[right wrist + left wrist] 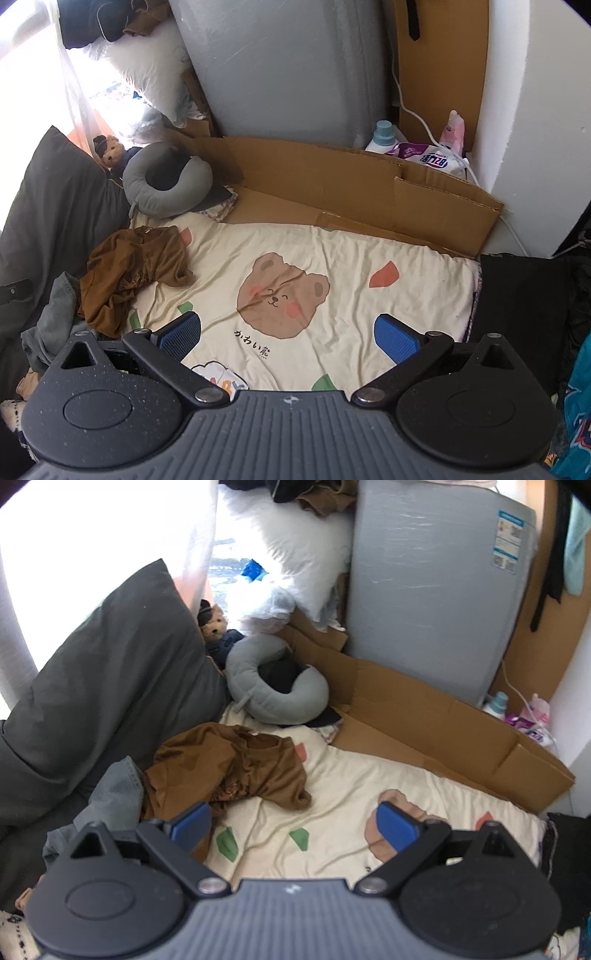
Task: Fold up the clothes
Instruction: 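Move the left tool toward the crumpled brown shirt, then close the left tool on the brown shirt's fabric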
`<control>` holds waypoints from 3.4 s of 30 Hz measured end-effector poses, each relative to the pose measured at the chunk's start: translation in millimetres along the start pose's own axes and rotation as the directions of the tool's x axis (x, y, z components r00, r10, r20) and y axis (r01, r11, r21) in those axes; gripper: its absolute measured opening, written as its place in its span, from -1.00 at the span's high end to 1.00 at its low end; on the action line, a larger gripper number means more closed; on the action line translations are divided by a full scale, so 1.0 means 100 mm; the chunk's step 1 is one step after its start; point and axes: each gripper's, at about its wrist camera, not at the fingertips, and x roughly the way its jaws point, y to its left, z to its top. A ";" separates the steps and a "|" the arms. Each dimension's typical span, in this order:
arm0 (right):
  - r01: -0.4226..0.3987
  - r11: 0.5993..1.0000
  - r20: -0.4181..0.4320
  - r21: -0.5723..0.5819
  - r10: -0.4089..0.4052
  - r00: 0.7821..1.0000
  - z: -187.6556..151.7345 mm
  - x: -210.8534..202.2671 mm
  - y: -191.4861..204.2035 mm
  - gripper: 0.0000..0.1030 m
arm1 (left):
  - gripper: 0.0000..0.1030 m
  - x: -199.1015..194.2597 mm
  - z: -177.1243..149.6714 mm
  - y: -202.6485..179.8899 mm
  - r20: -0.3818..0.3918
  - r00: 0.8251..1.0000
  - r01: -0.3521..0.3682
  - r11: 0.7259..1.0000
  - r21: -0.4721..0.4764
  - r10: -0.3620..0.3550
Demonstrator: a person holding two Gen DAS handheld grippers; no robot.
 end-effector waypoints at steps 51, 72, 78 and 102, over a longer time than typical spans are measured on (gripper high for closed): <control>-0.065 0.989 0.042 -0.132 0.071 0.997 -0.59 1.98 -0.44 -0.99 | -0.71 2.36 -0.83 1.03 -0.105 0.967 -0.249 0.954 -0.167 0.234; -0.081 0.968 -0.048 -0.238 0.071 0.996 -1.06 2.63 -0.34 -0.99 | -0.73 3.11 -1.41 1.20 -0.158 0.963 -0.250 0.945 -0.209 0.219; -0.081 0.963 -0.055 -0.256 0.069 0.996 -1.14 2.69 -0.33 -0.99 | -0.74 3.33 -1.61 1.28 -0.070 0.965 -0.261 0.947 -0.189 0.253; -0.106 0.956 -0.061 -0.275 0.093 0.994 -1.26 2.80 -0.37 -0.63 | 0.92 2.93 -1.55 1.21 0.069 0.984 -0.155 0.979 -0.129 0.165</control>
